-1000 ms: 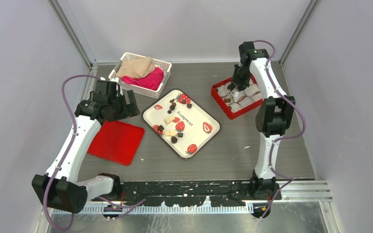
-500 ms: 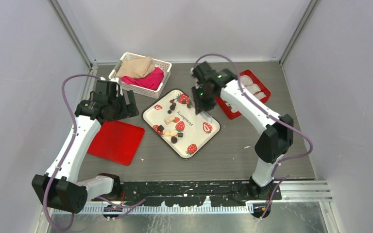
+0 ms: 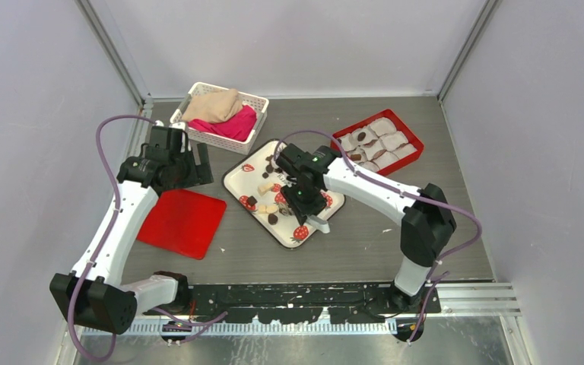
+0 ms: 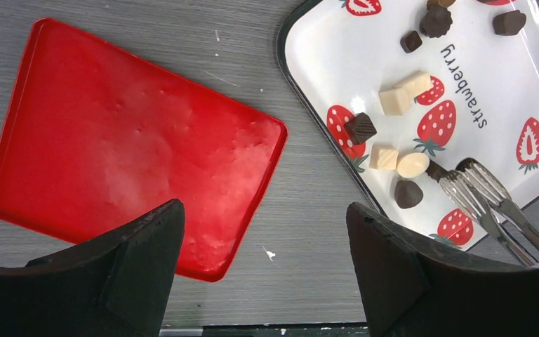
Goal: Pack the chocolate
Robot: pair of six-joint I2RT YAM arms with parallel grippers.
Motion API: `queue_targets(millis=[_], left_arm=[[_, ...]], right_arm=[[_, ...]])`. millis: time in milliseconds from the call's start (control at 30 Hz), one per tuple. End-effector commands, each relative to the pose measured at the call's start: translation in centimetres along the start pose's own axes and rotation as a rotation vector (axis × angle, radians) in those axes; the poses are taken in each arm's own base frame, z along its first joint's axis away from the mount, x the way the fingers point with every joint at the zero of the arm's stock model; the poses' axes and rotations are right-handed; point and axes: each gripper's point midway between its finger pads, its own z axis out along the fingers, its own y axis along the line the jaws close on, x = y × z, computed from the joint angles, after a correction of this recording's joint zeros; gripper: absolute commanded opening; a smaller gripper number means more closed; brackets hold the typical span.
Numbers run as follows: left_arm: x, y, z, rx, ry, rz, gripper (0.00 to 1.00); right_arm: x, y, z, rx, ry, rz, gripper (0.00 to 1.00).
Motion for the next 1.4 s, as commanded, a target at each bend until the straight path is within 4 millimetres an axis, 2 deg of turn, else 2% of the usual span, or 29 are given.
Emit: queue_targets(millis=[0,167,400,667,733,900,967,1100,1167,1267,1367], left_arm=[[-1.7,0.1,-0.8,-0.008,-0.056,0.011,0.86],[-1.9,-0.2,-0.7,0.001,-0.054,0.006,0.86],[-2.0,-0.2,-0.5,0.003,-0.053,-0.003,0.86],[-2.1,-0.4,-0.6,0.008,-0.055,-0.012,0.86],[-2.1,-0.5,-0.5,0.012,-0.053,-0.014,0.86],[-2.1,-0.6,-0.4,0.017,-0.053,-0.014,0.86],[-2.1,-0.6,-0.3,0.017,-0.053,-0.016,0.86],[-2.1,-0.6,-0.3,0.018,-0.053,-0.014,0.86],[-2.2,-0.6,-0.3,0.016,-0.055,-0.012,0.86],[-2.1,-0.5,-0.3,0.015,-0.054,-0.009,0.86],[-1.9,-0.6,-0.2,0.019,-0.048,-0.01,0.86]], right_arm=[[0.0,-0.1,-2.4,0.006,-0.091,-0.086,0.44],[0.5,0.3,-1.4,0.021,-0.059,-0.123,0.48],[-0.8,0.6,-0.3,0.031,-0.074,-0.134,0.52],[-1.5,-0.7,0.4,0.107,-0.066,-0.151,0.5],[-1.6,-0.6,0.4,0.106,-0.067,-0.152,0.43],[-2.0,-0.7,-0.6,0.112,-0.093,-0.15,0.09],[-2.4,-1.3,-1.3,0.131,-0.116,-0.137,0.01],[-4.2,-3.7,-4.1,0.13,-0.201,-0.02,0.01],[-5.2,-5.9,-5.9,0.143,-0.261,0.066,0.01],[-6.1,-10.6,-8.2,0.195,-0.321,0.225,0.01],[-6.0,-15.9,-9.6,0.233,-0.357,0.413,0.02]])
